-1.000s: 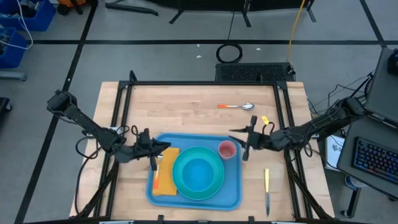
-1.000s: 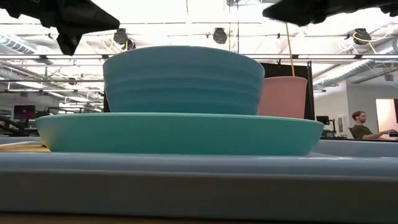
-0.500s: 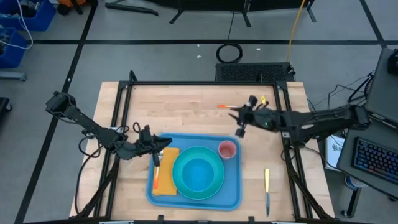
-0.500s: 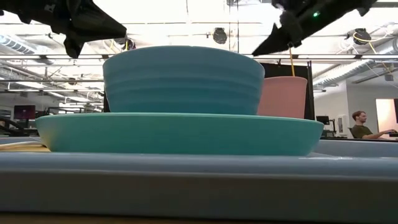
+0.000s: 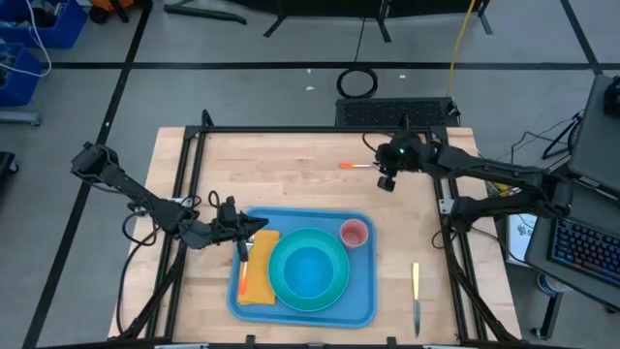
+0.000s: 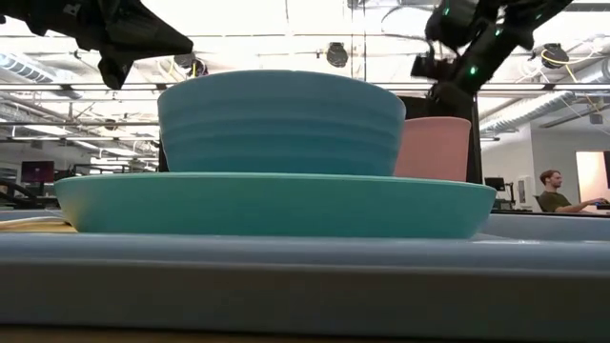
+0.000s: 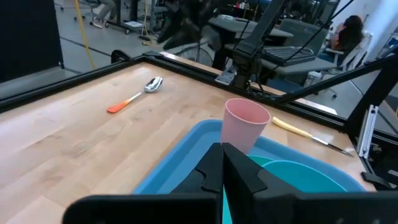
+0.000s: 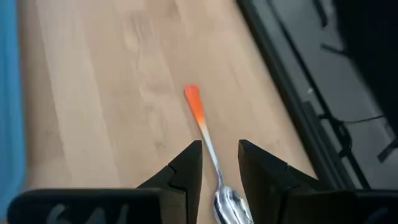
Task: Set up tray
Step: Put the orange spoon on the yellow napkin to the right of the orange fork
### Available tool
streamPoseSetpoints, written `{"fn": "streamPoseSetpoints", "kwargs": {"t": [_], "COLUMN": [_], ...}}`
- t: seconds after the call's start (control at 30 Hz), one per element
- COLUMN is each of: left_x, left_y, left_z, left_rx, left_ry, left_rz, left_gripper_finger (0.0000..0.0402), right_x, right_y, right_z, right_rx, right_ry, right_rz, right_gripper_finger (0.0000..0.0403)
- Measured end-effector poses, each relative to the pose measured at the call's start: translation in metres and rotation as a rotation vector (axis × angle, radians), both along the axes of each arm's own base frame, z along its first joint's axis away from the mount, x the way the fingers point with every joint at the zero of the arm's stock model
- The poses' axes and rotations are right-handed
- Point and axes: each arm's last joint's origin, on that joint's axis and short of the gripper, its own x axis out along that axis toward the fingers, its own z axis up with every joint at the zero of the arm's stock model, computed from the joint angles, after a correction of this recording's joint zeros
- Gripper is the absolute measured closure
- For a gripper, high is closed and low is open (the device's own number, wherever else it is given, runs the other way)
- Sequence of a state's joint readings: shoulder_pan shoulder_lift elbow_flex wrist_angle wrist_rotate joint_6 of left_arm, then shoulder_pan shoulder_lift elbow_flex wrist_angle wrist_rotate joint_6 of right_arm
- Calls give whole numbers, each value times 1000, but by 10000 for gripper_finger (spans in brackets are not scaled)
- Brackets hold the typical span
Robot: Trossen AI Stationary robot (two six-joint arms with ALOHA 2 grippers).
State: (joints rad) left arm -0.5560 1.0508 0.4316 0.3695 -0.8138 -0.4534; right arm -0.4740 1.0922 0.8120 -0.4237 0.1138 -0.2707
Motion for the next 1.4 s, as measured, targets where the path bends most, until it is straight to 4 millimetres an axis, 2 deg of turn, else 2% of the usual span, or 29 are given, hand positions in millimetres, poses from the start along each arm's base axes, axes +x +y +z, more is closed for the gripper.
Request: {"fn": "streamPoseSetpoints", "kwargs": {"t": [0.37,0.6,0.87,1.03,1.4], "left_x": [2,5,10,12,13], "left_y": [6,14,28,34,36], "left_z": [0,4,5,2,-1], "left_rx": [35,162,270,274,284], "left_ry": [6,13,56,83,115], "left_rz": [47,117,191,192,150], "left_gripper_finger": [358,355,355,355,355], "right_x": [11,9,28,33,37], "right_y": [-43,-58,-70,-73,-75], "right_z": [-41,-58,-52,-50,-51], "right_rx": [2,15,136,266,280], "right_ry": [182,261,252,360,358], "right_rz": [28,33,124,126,129], "right_gripper_finger": [310,310,310,310,308]}}
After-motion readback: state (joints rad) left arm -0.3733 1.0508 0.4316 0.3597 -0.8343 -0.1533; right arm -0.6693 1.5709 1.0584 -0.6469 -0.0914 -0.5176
